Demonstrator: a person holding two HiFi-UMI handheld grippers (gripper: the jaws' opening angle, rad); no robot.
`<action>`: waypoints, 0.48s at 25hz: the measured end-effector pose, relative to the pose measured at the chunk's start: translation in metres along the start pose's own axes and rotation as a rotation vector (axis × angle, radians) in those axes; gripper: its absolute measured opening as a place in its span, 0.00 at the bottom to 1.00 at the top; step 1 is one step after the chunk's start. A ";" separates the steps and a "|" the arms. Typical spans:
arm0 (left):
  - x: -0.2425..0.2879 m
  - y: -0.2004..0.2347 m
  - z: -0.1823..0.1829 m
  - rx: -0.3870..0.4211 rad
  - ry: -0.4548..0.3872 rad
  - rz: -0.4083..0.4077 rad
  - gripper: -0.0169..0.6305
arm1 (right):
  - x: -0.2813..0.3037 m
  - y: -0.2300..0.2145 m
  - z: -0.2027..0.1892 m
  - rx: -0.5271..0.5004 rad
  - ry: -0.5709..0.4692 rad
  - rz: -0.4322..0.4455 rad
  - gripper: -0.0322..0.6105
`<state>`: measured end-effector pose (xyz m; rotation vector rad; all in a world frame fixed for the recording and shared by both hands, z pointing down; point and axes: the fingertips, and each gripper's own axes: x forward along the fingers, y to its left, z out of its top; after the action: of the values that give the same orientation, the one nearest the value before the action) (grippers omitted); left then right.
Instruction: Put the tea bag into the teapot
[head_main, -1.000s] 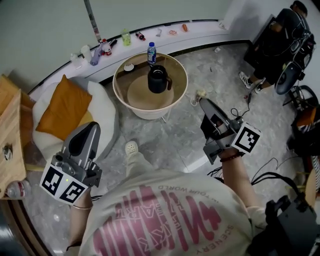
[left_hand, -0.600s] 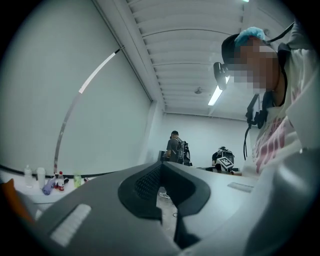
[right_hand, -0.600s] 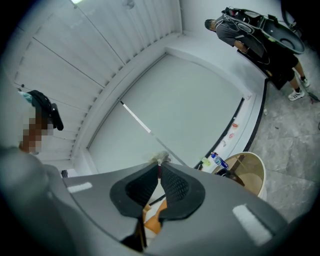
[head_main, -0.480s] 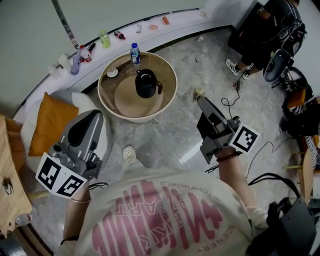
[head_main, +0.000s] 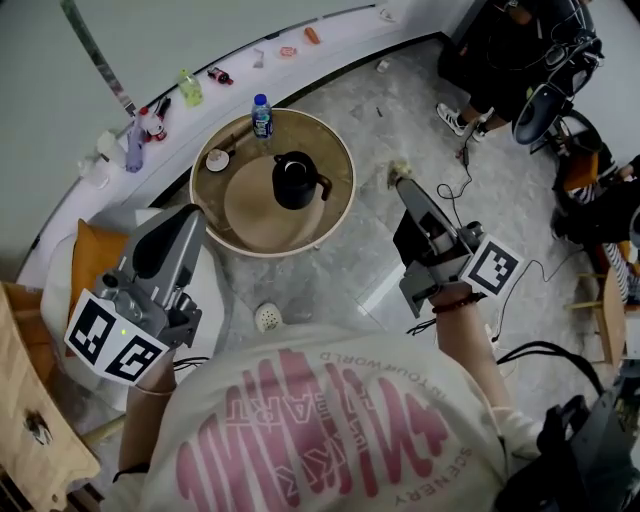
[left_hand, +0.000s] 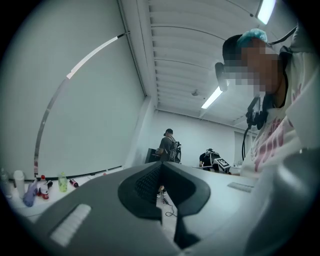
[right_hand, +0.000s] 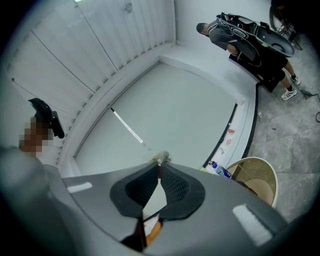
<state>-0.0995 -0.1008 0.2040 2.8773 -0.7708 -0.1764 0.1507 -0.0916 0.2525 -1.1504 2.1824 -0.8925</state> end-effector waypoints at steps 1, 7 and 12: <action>0.003 0.007 0.003 0.003 -0.003 -0.019 0.05 | 0.006 0.001 0.000 -0.003 -0.012 -0.007 0.08; 0.018 0.043 0.020 0.045 -0.013 -0.107 0.05 | 0.032 -0.003 0.005 -0.024 -0.082 -0.047 0.08; 0.021 0.052 0.016 0.032 0.011 -0.157 0.05 | 0.046 0.000 0.004 -0.012 -0.104 -0.051 0.08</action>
<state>-0.1092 -0.1579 0.1960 2.9667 -0.5504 -0.1675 0.1293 -0.1321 0.2438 -1.2358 2.0857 -0.8227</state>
